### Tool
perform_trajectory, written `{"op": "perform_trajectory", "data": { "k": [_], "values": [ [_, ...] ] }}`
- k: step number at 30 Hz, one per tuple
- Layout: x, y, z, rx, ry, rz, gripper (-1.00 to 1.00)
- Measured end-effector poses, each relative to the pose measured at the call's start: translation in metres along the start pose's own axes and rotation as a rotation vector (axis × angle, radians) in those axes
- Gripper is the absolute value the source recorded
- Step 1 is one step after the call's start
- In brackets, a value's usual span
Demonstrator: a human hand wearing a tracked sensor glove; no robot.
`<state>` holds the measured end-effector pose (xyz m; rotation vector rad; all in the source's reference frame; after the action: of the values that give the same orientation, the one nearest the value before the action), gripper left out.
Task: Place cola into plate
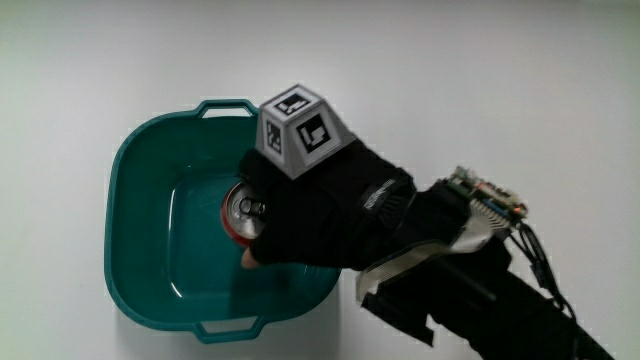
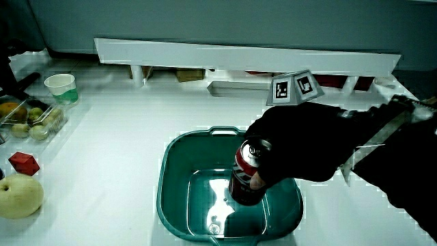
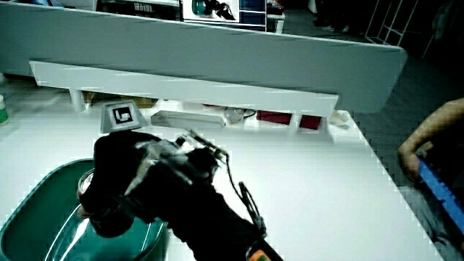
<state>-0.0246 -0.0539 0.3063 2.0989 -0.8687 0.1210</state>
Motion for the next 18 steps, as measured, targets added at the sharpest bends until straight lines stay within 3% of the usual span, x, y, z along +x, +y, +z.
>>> {"op": "perform_trajectory", "data": {
  "k": [12,18],
  "values": [
    [-0.008,0.033,-0.033,-0.076,-0.042,-0.022,0.00],
    [-0.003,0.045,-0.048,-0.128,-0.024,-0.032,0.00]
  ]
}}
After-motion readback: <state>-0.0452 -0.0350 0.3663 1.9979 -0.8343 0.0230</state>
